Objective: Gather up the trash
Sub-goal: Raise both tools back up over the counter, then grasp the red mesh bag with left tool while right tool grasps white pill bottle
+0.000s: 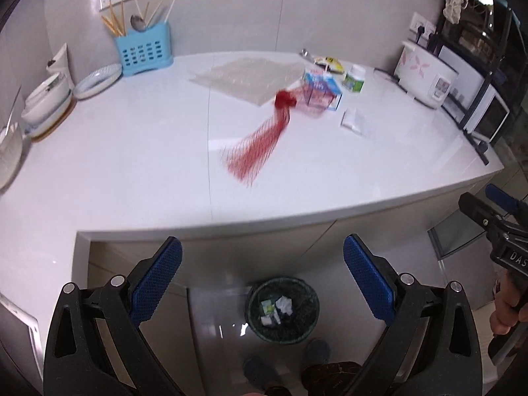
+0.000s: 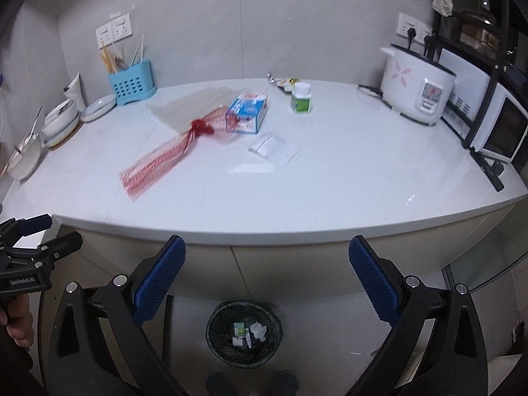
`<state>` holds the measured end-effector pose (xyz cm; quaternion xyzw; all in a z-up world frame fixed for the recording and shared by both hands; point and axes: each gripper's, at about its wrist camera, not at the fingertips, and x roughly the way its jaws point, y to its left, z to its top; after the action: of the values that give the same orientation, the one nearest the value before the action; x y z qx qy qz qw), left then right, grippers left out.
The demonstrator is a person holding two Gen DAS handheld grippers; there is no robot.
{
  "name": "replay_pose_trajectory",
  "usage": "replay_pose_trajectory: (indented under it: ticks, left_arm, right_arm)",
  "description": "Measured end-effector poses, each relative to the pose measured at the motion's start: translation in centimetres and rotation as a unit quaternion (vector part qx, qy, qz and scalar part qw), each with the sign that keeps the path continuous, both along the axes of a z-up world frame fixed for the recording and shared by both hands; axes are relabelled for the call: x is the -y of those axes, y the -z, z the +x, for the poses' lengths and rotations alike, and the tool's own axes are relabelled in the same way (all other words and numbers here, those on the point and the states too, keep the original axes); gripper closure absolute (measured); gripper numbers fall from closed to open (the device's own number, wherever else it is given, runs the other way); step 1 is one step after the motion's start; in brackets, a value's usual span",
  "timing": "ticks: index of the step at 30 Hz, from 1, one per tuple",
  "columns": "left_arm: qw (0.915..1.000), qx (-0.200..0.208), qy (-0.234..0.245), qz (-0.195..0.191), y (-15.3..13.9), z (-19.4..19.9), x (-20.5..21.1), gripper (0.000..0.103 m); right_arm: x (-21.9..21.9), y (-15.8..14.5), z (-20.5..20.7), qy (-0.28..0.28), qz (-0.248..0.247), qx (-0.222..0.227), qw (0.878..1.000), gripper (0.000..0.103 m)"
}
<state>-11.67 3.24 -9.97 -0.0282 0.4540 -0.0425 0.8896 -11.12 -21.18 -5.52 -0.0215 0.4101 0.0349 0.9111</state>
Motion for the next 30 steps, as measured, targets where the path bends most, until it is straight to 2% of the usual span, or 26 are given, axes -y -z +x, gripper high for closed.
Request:
replay_pose_trajectory:
  ticks: [4, 12, 17, 20, 23, 30]
  left_arm:
    - [0.9999, 0.016, 0.007, 0.002, -2.5, 2.0, 0.5, 0.007]
    - [0.9997, 0.023, -0.005, -0.005, -3.8, 7.7, 1.7, 0.007]
    - [0.9992, 0.021, -0.033, 0.007, -3.2, 13.3, 2.5, 0.007]
    - [0.9987, 0.01, -0.05, 0.005, -2.3, 16.8, 3.1, 0.007]
    - [0.9978, -0.001, -0.063, 0.018, -1.4, 19.9, 4.2, 0.007]
    - [0.9931, -0.042, -0.11, 0.008, 1.0, 24.3, 5.1, 0.007]
  right_arm:
    - [0.8, -1.6, 1.5, 0.008, -0.002, 0.012, 1.0, 0.008]
    - [2.8, -2.1, 8.4, 0.007, 0.006, 0.021, 1.0, 0.008]
    - [3.8, -1.1, 15.8, -0.018, 0.013, 0.017, 1.0, 0.008]
    - [4.4, -0.2, 20.7, -0.041, 0.007, 0.014, 0.999, 0.008]
    - [5.0, 0.8, 24.7, -0.058, 0.001, 0.002, 0.998, 0.008]
    - [6.1, 3.1, 31.4, -0.09, -0.003, -0.022, 0.996, 0.008]
